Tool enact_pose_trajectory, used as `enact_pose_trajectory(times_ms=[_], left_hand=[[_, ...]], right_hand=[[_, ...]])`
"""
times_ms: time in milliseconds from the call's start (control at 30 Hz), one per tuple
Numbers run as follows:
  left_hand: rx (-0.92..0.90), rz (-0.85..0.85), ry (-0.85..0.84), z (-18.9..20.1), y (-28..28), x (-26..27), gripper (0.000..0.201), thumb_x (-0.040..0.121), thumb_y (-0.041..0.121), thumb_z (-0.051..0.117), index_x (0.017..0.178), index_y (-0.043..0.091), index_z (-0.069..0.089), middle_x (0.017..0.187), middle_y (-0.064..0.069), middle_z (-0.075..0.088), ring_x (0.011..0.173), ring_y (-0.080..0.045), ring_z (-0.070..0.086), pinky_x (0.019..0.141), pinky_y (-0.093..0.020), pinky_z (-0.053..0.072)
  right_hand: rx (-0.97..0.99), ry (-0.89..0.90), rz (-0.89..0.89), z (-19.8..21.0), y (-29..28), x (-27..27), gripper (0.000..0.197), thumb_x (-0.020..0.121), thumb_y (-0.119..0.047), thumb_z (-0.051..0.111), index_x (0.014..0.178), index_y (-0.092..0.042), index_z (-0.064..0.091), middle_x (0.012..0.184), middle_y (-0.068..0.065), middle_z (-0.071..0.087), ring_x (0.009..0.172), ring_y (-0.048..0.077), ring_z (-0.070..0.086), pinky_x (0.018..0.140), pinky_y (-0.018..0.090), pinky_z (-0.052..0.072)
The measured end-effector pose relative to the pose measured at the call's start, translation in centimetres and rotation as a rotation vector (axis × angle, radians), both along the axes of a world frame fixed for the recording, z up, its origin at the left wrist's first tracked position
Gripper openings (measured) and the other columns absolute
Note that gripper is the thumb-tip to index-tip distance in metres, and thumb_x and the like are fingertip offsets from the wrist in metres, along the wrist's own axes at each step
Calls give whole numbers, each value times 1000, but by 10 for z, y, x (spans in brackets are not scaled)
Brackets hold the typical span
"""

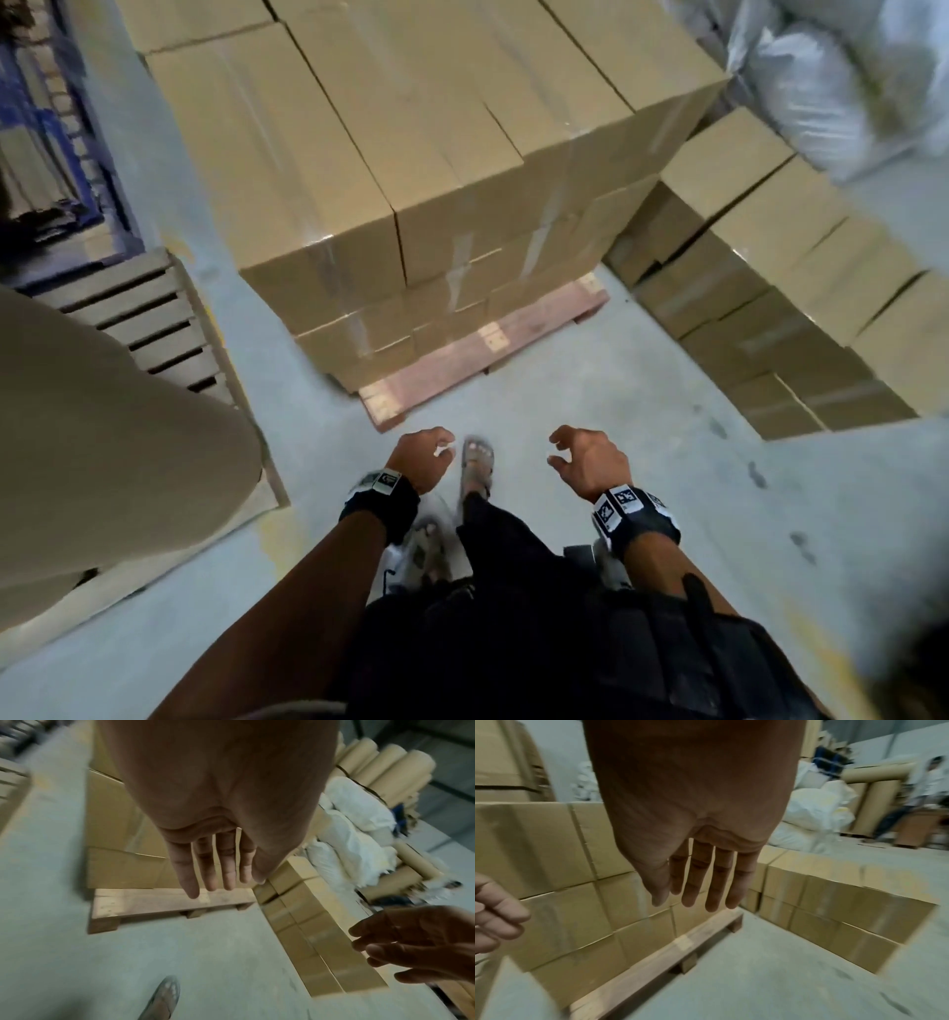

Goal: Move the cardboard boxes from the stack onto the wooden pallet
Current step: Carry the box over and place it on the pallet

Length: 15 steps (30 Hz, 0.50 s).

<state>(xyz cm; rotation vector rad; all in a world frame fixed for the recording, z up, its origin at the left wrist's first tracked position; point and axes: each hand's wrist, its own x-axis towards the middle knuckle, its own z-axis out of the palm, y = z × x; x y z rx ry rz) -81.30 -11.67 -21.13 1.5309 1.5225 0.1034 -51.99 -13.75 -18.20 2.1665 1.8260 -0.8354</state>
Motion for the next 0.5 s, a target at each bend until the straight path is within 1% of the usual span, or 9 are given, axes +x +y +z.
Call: enact_pose_trajectory(times_ms=[33,67,133,200,333,400,500], left_hand=[[-18,-40,-15,-2,-8,11,52,83,43,54,120,12,75,120,-7,76,112,-26,70,100,-29,49],[-36,-93,-21,-2,-12,23,49,85,42,57,120,12,75,119,-8,76,112,-27,71,101,-30,50],[-59,-178,-24,0,-10,43,35,94,33,66,122,13,74,120,-7,76,113,-25,70,103,-33,51],[-36,-271,-31,4,-2,72,28,99,27,67,124,16,73,121,-4,75,113,-21,70,104,-32,51],[-1,-404,-27,14,14,133,26,99,27,66,123,19,72,114,1,75,105,-18,70,99,-28,52],[8,-460,-18,16,16,164,25,99,28,65,121,21,73,112,2,74,104,-17,70,95,-26,51],[7,-540,6,16,12,212,25,99,28,65,121,22,72,111,3,74,105,-18,70,97,-28,52]], right_hand=[[-1,-6,-57,1,-20,14,33,96,-43,69,127,-36,64,122,-13,72,114,20,67,89,37,56],[8,-7,-116,2,-39,28,33,96,-43,69,127,-36,65,122,-14,72,113,20,68,88,37,56],[23,-10,-219,3,-68,49,32,96,-42,70,127,-34,66,120,-14,72,112,19,68,86,36,56],[33,-13,-344,8,-97,73,32,95,-42,70,126,-34,66,119,-14,73,111,19,68,86,36,56],[77,3,-511,10,-144,115,30,96,-42,70,125,-35,66,118,-17,72,108,16,68,81,35,56],[90,8,-588,10,-165,134,30,96,-42,70,124,-36,66,117,-18,72,106,15,68,80,34,55],[96,23,-669,6,-196,167,29,95,-42,70,124,-36,66,116,-18,73,103,14,69,79,33,56]])
